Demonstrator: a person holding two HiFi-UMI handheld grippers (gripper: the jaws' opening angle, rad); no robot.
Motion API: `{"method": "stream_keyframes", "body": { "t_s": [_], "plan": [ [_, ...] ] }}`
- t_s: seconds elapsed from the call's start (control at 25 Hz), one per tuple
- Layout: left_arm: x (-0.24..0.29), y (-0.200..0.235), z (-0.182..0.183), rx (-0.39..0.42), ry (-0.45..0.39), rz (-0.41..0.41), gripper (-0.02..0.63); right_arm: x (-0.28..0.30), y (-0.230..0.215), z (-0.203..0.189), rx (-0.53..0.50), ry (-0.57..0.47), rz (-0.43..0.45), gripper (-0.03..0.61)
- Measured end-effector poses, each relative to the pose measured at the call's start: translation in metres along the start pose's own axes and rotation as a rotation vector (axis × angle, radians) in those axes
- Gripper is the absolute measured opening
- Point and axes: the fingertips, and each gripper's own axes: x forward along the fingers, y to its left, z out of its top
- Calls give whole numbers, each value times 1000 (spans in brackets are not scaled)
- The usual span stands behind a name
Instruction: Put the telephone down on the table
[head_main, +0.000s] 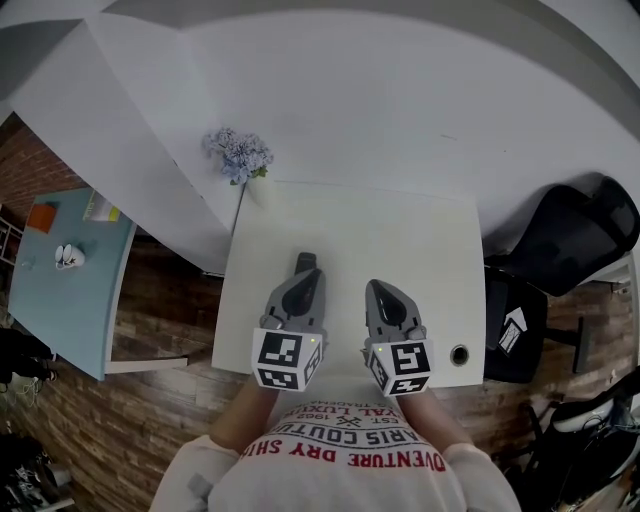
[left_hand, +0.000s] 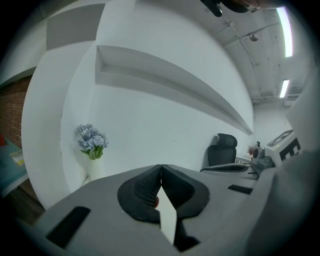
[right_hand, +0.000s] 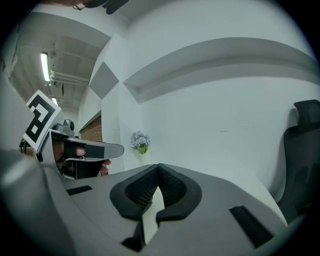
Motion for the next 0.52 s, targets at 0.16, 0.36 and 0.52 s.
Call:
{"method": "stream_keyframes", "body": {
  "t_s": [0.16,0.36,0.52],
  "plan": [
    [1,-9,-1,59,0,-25,25,0,1,-2,-3,8,3,17],
    [2,-16,-4,62,-3,-56,25,-1,1,-4,-7,19,-6,17],
    [1,-18,-3,46,-17,-72,25,-2,0,-5,-8,19,-9,17]
  ]
}}
